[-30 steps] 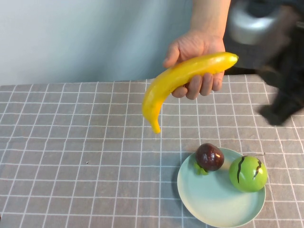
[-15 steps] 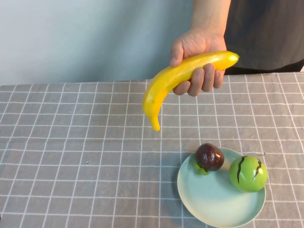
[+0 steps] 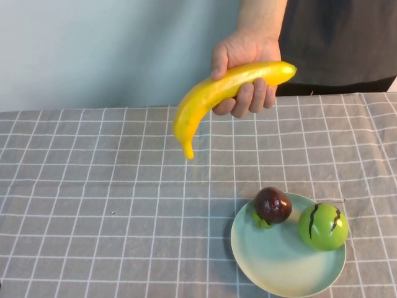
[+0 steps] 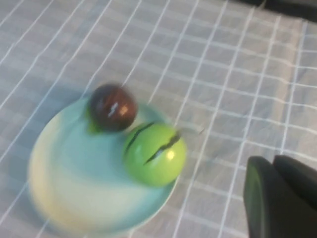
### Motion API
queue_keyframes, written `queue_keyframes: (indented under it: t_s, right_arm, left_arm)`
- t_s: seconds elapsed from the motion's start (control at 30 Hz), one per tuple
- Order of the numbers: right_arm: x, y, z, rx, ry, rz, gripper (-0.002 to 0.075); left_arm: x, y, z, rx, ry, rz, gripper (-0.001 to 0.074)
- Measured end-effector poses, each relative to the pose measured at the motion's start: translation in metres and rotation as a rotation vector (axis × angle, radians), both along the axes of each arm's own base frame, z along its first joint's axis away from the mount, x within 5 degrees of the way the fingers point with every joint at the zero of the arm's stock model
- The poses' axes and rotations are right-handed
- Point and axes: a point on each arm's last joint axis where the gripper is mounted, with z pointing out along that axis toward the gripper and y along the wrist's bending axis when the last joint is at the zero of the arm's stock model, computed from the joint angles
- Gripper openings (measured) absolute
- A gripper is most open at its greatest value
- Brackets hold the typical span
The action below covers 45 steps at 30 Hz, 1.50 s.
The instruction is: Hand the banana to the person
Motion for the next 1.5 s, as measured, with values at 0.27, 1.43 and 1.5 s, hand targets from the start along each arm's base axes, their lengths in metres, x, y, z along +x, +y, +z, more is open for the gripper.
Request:
queue_keyframes:
  t_s: [0.27, 1.43, 1.5]
  right_arm:
    - [-0.014, -0.039, -0.089, 0.051, -0.179, -0.264, -0.0006]
    - [-0.042, -0.040, -0.140, 0.065, -0.264, -0.265, -0.0007]
    - [-0.043, -0.040, -0.143, 0.053, -0.241, -0.261, -0.0007]
  left_arm:
    - [0.000, 0.000, 0.000, 0.000, 0.000, 0.000, -0.0004]
    - [0.000, 0.000, 0.000, 0.000, 0.000, 0.000, -0.0004]
    - [0.000, 0.000, 0.000, 0.000, 0.000, 0.000, -0.0004]
